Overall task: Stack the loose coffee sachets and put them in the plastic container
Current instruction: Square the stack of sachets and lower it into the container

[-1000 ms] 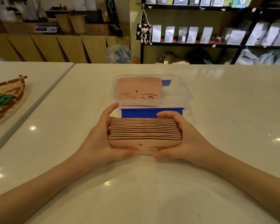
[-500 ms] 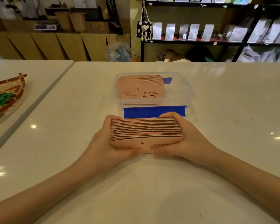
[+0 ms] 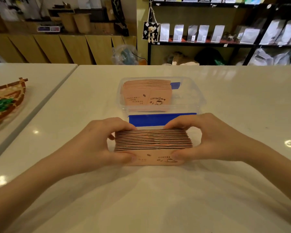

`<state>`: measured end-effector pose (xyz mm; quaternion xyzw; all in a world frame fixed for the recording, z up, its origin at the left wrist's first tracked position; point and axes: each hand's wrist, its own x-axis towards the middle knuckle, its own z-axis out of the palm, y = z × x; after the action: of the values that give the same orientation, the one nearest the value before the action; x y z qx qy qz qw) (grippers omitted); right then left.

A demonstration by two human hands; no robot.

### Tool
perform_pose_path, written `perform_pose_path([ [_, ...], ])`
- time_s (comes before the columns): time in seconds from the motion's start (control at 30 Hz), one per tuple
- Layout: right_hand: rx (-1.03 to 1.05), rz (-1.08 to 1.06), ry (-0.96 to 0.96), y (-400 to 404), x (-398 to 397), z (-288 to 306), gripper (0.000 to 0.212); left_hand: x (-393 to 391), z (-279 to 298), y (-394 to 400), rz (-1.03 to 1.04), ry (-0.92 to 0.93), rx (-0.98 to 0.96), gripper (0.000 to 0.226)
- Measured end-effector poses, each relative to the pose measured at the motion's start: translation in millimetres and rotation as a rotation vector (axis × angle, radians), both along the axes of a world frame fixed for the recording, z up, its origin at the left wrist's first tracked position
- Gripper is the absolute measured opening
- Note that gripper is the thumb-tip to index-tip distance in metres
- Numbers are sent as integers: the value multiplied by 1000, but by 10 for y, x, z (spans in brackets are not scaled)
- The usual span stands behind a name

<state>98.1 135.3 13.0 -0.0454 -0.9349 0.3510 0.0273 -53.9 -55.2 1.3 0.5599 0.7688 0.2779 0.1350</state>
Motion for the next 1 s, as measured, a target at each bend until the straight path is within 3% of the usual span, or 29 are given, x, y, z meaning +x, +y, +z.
perform_pose_path([
  [0.2,128,125,-99,55,-139,250,40,-69,260,138,-154,96,-191,41],
  [0.4,169,97,140,270,-317,767,35,-319,887,317,-160,306,-92,44],
  [0.57,192,30,231,425,-569,884,33,-523,1094,558,-64,313,-68,50],
  [1.0,211,35,-50,736,-1060,456,40,-796,625,995,0,325,-422,48],
])
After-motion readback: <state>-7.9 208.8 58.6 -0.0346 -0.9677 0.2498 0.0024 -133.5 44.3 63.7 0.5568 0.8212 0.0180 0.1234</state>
